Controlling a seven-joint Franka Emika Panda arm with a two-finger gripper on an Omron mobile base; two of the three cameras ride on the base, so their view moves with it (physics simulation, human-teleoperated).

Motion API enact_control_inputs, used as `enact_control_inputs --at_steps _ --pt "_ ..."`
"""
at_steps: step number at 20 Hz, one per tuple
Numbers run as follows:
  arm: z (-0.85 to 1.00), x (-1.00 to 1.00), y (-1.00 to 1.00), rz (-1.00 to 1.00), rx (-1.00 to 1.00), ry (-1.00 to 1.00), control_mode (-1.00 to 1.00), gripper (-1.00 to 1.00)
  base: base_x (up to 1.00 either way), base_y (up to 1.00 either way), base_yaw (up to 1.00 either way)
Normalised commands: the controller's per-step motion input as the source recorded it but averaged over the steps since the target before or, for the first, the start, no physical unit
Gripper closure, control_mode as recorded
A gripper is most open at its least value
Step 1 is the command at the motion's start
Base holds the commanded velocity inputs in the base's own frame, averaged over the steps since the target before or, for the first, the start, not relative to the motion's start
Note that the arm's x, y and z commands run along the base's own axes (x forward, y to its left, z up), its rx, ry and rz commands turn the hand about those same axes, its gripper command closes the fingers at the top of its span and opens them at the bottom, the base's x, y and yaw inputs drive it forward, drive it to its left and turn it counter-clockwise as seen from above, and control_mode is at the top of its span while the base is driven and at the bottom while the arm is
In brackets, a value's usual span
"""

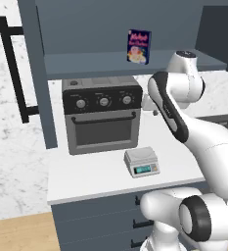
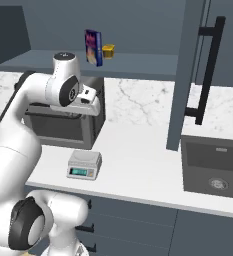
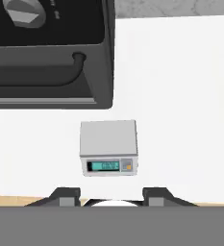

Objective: Pick the cereal and place it on the digital scale for weighing, and close the cabinet.

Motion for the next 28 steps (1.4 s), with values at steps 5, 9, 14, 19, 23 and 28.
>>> enact_control_inputs --at_steps 5,9,14,19,23,28 --pt "0.02 -0.54 0.0 0.05 0.0 -0.08 -1.0 -1.0 0.0 0.0 0.0" --pt "0.05 -0.73 0.0 0.04 0.0 -0.26 -1.0 -1.0 0.0 0.0 0.0" --pt "0.45 -0.32 0.0 0.08 0.01 -0.21 -1.0 -1.0 0.0 0.0 0.0" --pt "0.52 -0.09 -0.05 0.14 0.07 -0.31 -1.0 -1.0 0.0 0.0 0.0" --pt "0.65 -0.1 -0.03 0.13 0.07 -0.36 -1.0 -1.0 0.0 0.0 0.0" --pt "0.73 -0.06 -0.02 0.11 0.06 -0.31 -1.0 -1.0 0.0 0.0 0.0"
